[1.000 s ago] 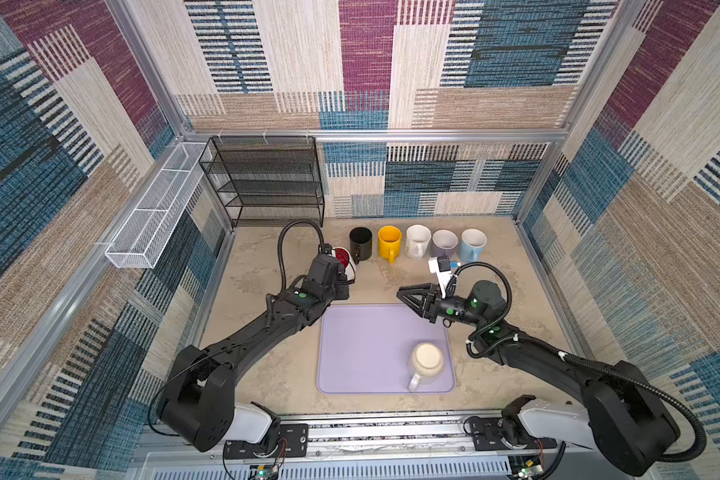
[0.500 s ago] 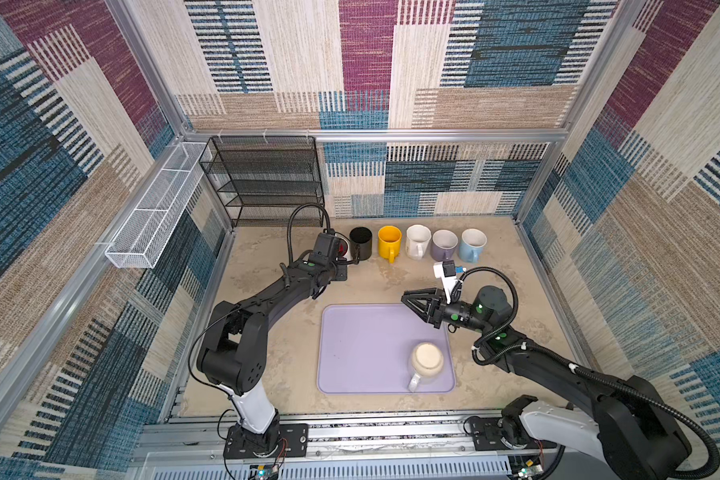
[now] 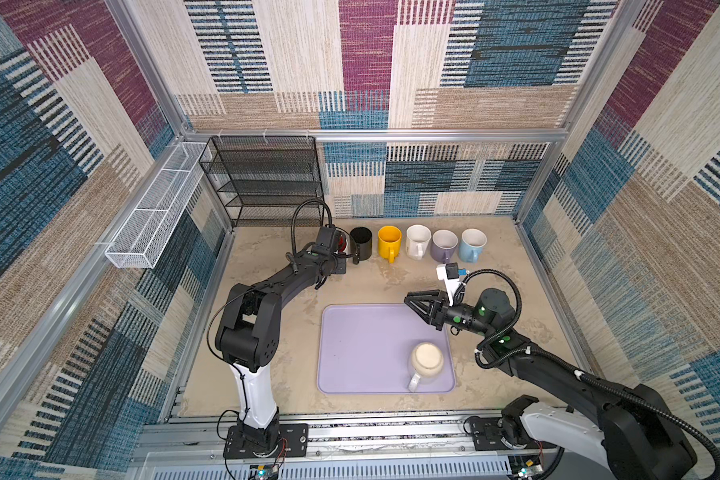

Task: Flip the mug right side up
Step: 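Carry the white mug with the left gripper beside the black mug, then lower the white mug upright onto the table with the left gripper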

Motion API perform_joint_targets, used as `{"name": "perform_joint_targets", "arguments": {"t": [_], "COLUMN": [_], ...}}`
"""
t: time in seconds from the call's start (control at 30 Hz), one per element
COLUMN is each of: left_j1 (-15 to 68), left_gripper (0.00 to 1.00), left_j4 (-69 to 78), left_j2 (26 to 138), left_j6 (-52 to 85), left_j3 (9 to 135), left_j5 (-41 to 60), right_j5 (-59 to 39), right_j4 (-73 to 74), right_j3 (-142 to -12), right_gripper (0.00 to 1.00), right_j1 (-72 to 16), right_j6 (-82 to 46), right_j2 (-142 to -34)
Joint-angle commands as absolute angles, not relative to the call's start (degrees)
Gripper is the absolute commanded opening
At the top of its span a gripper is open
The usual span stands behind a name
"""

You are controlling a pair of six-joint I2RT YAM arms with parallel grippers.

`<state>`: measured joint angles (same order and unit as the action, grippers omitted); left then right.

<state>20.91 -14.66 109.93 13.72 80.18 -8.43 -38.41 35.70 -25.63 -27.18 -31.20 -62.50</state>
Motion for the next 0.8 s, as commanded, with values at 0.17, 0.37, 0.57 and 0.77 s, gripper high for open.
{"name": "perform_joint_targets", "arguments": {"t": [0.17,0.37,0.57,0.77], "left_j1": [20.4,19.9,19.4,18.9], "left_gripper": [0.00,0.00,0.00,0.00], "left_j4": [-14.5,-14.1,-14.2,-14.9], "left_j2": [113.3,115.3,117.3,119.6], "left_j6": [12.7,13.1,13.2,13.0], "left_j3": [84.1,85.3,87.3,89.7], "left_j5": [-10.5,-10.5,-10.6,-9.7], "right_j5": [-38.0,-37.7,-36.7,-36.4], "right_j4": [35.9,34.5,31.4,30.9], "right_j3": [-25.0,-24.8,-24.7,-24.5], "right_gripper": [0.33,0.33,0.33,0.33], "right_j1": [-27.0,-26.9,-26.8,-26.8], "right_j6": [-30.5,-30.2,-29.0,-29.0], "right_j2": [-61.5,-59.9,-57.7,-56.9]}}
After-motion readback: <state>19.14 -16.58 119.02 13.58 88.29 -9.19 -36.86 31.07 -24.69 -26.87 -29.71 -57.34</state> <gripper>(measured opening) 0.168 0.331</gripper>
